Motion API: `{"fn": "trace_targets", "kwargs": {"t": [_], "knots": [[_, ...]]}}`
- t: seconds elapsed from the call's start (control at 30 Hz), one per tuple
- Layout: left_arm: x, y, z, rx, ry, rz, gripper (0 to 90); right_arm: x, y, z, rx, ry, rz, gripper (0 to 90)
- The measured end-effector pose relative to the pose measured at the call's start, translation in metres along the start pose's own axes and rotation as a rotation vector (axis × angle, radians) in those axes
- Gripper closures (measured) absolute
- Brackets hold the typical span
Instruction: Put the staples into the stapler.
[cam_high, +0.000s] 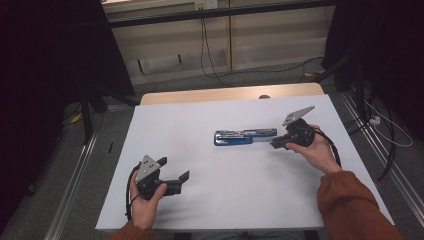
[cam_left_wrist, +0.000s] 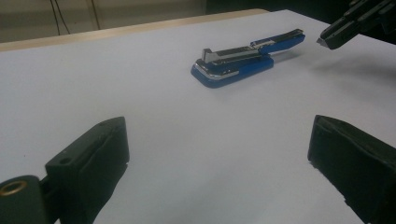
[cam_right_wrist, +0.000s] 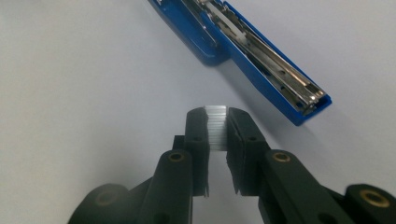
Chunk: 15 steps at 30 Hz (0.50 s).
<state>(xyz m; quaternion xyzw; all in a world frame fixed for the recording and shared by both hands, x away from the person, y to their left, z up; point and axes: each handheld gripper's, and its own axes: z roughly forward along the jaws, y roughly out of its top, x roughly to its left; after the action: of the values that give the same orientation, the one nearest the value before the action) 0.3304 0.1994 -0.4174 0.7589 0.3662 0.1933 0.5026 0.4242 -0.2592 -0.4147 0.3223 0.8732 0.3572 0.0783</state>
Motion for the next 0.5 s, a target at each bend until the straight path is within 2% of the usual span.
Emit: {"fn": "trace_targets", "kwargs": {"t": [0.07, 0.17, 0.33, 0.4, 0.5], "knots": [[0.000, 0.000, 0.000, 0.000, -0.002, -0.003, 5.5, 0.001, 0.002, 0.000, -0.014, 0.005, -0.001, 79.3], [0.000, 0.000, 0.000, 0.000, 0.002, -0.004, 5.5, 0.003, 0.005, -0.002, -0.023, -0.018, -0.001, 79.3], [0.001, 0.000, 0.000, -0.001, 0.003, -0.005, 5.5, 0.005, 0.010, -0.004, -0.055, 0.001, 0.006, 79.3], [0.000, 0.000, 0.000, -0.005, 0.003, -0.009, 5.5, 0.005, 0.011, -0.005, -0.081, 0.019, 0.026, 79.3], [0.000, 0.000, 0.000, -0.003, 0.003, -0.008, 5.5, 0.006, 0.015, -0.005, -0.090, 0.017, 0.029, 79.4]]}}
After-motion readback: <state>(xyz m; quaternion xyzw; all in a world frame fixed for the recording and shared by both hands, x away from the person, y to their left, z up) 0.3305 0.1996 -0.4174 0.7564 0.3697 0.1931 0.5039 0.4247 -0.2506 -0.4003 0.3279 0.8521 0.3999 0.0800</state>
